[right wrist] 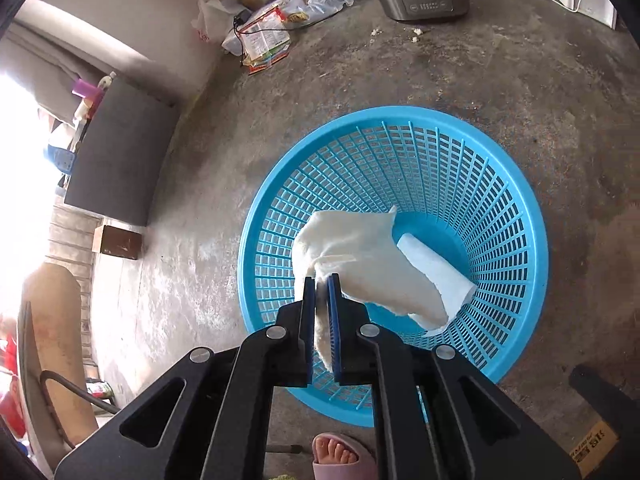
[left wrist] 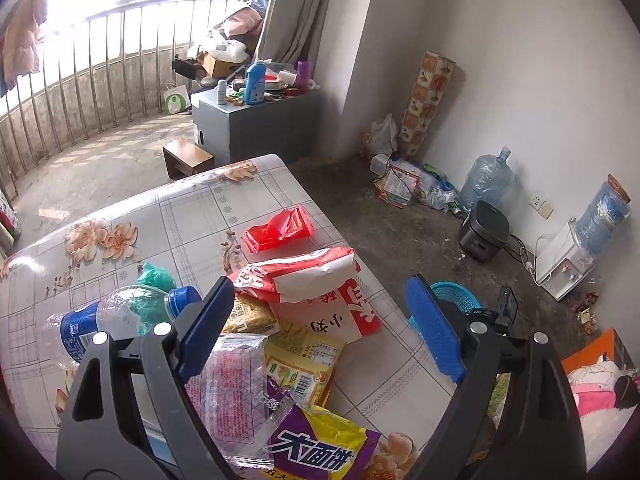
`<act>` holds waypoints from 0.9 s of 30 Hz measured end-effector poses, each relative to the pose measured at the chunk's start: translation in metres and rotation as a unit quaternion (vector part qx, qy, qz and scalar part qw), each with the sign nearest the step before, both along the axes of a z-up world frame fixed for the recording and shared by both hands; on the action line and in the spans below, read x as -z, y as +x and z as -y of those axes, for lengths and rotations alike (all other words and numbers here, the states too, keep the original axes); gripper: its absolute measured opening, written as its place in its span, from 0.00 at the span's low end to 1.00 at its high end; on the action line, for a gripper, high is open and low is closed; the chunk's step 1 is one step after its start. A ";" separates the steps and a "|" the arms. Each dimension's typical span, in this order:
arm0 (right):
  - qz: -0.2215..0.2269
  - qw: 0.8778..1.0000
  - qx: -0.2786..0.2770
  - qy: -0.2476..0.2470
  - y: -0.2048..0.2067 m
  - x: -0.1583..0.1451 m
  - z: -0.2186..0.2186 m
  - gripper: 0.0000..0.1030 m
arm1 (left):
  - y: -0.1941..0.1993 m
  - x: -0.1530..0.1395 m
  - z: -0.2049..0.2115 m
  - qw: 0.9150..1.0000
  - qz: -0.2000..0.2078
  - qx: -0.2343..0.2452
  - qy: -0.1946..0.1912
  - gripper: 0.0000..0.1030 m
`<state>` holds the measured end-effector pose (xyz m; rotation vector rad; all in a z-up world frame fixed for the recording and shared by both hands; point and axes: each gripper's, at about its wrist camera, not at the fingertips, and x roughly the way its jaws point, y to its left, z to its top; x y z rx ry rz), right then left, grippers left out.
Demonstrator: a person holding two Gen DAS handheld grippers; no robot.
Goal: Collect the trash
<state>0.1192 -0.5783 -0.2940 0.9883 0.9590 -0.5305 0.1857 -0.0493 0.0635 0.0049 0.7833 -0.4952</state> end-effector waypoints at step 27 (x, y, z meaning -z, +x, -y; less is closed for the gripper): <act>0.146 0.942 -0.087 -0.289 -0.038 -0.241 -0.146 0.74 | -0.034 -0.014 -0.047 0.996 0.067 -0.005 -0.065 0.83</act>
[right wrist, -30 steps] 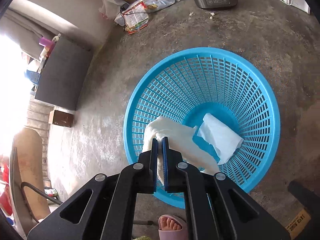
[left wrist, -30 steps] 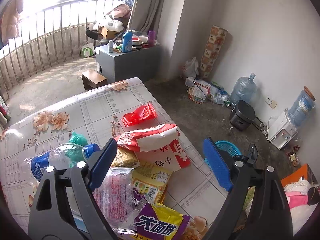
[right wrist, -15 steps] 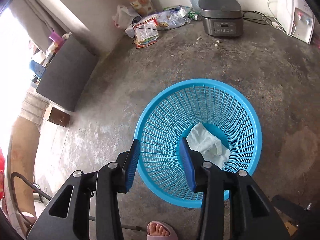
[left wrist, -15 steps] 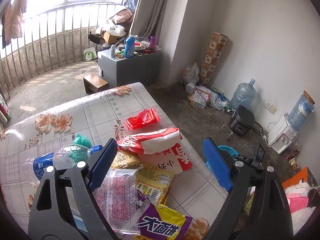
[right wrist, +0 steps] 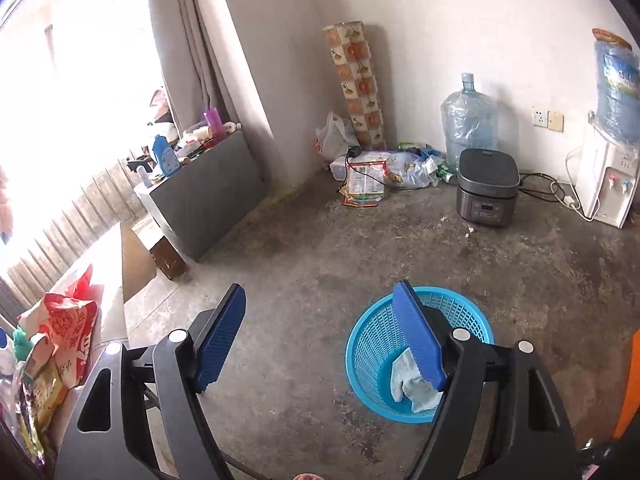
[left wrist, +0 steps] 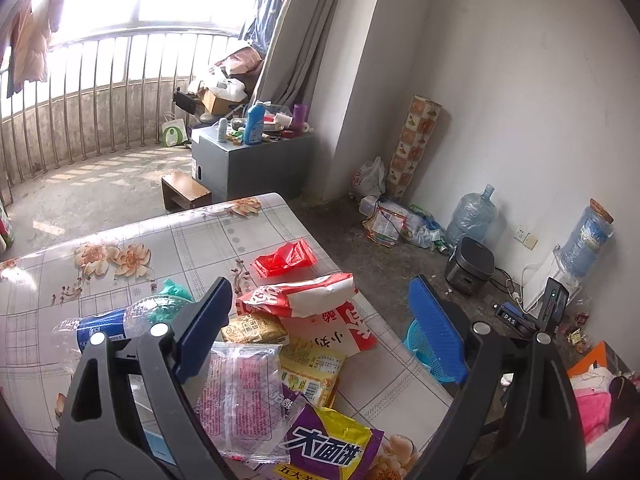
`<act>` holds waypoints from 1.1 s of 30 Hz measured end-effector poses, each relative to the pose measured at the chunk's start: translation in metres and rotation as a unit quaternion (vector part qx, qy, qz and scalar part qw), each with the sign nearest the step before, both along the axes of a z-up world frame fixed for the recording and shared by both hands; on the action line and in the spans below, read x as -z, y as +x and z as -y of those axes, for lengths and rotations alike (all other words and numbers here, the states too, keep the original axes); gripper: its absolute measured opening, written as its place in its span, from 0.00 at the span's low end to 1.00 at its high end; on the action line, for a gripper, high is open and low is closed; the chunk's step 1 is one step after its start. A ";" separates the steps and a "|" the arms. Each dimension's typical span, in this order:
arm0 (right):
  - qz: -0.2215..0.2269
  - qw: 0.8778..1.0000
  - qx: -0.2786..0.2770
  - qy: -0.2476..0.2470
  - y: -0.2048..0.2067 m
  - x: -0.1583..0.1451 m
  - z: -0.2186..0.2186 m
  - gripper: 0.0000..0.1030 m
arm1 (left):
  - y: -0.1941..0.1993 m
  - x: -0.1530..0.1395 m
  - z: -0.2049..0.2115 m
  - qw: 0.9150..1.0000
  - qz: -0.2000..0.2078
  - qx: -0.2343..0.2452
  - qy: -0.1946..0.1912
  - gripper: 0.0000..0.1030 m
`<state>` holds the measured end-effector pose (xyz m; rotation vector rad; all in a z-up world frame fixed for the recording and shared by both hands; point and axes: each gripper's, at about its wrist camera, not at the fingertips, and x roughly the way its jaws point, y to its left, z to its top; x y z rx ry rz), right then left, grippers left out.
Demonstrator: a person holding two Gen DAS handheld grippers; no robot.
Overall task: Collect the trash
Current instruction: 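Move both grippers back to the table of trash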
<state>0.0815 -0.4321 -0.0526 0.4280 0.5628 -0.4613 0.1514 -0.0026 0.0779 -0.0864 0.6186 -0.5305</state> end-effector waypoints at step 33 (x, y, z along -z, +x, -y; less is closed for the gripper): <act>0.120 0.966 -0.210 -0.094 -0.045 -0.129 -0.205 0.94 | -0.075 0.000 -0.164 0.987 0.062 -0.097 -0.113 0.83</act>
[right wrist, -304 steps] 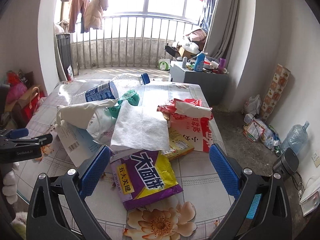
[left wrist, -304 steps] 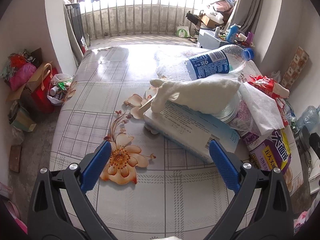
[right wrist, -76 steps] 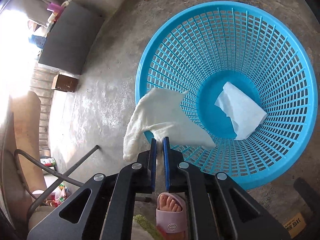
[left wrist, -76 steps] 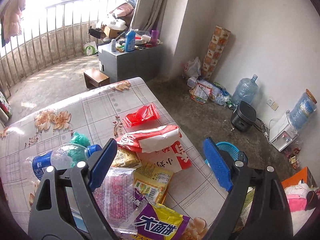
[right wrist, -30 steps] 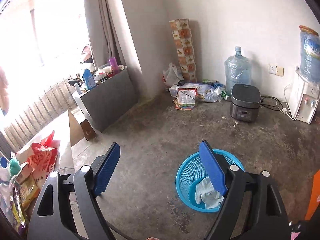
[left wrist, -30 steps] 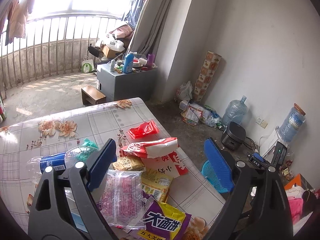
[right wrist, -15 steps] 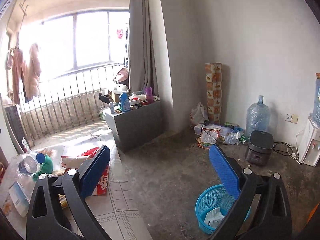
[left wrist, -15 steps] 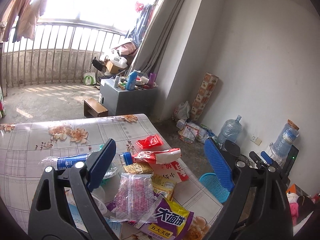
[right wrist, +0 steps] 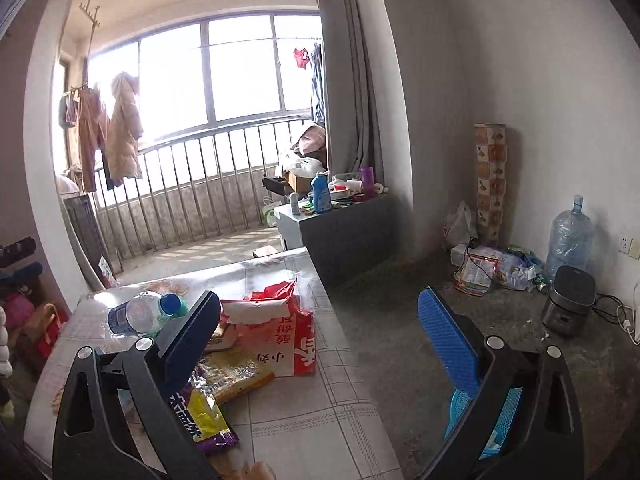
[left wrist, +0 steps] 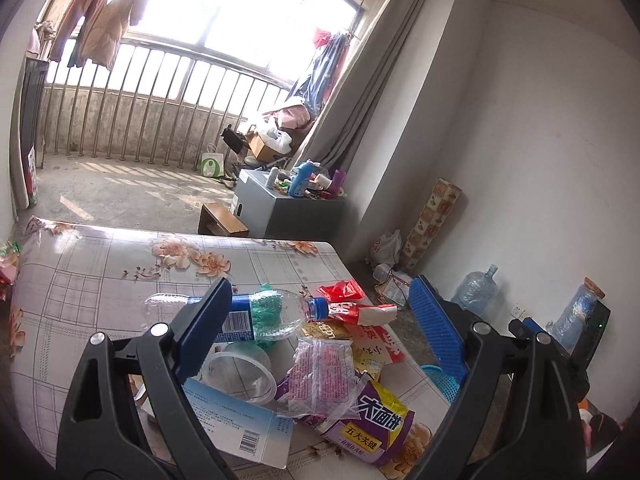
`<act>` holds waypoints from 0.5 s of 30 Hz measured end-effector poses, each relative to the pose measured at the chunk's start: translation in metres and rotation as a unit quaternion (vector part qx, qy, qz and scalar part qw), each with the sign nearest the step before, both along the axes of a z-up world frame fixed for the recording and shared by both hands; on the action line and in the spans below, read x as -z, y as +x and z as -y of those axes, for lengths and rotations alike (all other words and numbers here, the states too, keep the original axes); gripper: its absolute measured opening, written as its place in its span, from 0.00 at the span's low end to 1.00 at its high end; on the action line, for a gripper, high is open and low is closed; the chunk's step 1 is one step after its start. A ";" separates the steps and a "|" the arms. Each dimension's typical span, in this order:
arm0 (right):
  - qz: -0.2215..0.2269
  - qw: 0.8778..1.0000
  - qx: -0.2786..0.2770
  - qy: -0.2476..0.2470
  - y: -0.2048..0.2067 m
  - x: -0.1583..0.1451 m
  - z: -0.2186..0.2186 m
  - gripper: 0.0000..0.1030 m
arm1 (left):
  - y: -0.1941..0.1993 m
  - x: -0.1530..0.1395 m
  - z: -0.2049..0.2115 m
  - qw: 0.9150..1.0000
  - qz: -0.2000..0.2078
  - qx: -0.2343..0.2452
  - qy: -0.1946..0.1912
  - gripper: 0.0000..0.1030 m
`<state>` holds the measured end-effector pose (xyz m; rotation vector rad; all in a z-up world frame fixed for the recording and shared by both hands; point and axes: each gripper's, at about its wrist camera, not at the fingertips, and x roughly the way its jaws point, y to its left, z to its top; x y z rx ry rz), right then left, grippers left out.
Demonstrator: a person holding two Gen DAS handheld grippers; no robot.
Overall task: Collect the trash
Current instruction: 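Move both grippers back to the table of trash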
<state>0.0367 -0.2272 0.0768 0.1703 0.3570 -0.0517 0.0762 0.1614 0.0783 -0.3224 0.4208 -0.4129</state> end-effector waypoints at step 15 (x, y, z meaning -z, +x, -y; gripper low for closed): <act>-0.102 0.983 -0.112 0.100 0.040 0.028 -0.054 0.89 | 0.006 0.058 -0.025 0.997 -0.073 0.000 0.009 0.83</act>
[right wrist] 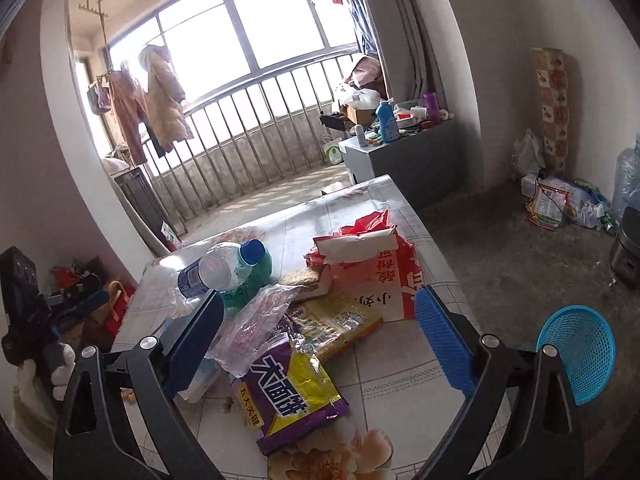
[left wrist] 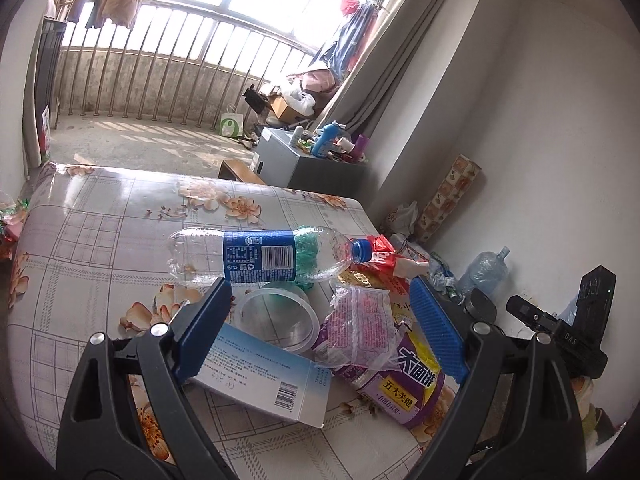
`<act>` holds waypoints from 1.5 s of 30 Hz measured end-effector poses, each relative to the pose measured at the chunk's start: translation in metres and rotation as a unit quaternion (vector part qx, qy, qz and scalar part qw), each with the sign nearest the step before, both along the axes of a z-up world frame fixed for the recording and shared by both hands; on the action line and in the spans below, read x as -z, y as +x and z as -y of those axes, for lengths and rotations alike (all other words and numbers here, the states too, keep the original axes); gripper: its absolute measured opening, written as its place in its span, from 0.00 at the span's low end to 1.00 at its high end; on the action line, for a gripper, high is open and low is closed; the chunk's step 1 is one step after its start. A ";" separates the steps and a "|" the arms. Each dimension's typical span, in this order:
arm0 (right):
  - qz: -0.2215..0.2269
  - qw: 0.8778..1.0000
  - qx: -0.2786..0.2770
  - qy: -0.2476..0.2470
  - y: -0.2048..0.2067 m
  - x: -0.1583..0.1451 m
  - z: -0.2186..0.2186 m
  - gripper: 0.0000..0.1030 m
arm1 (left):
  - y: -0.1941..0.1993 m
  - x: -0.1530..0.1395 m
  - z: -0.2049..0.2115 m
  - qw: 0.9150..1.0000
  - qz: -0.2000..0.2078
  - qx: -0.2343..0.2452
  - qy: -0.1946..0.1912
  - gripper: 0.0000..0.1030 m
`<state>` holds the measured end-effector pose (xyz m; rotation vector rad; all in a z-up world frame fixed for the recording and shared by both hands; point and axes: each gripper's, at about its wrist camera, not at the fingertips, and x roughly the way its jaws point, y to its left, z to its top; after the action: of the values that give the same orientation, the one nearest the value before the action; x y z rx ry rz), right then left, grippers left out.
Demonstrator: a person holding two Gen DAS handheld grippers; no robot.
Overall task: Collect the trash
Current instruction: 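Move both grippers back to the table of trash, then grasp the clear plastic bowl rim with the left gripper while the right gripper grasps the clear plastic bag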
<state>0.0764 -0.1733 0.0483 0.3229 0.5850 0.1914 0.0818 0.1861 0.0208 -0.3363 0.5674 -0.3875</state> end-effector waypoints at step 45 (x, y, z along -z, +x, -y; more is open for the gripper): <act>-0.244 0.946 -0.087 0.196 0.144 0.116 -0.036 0.12 | 0.091 0.087 0.052 0.988 -0.131 0.070 -0.032 0.08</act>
<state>0.2201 -0.1369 -0.0675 0.7175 1.0710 0.4077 0.1723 0.1339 -0.0666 -0.4147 0.8404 -0.5013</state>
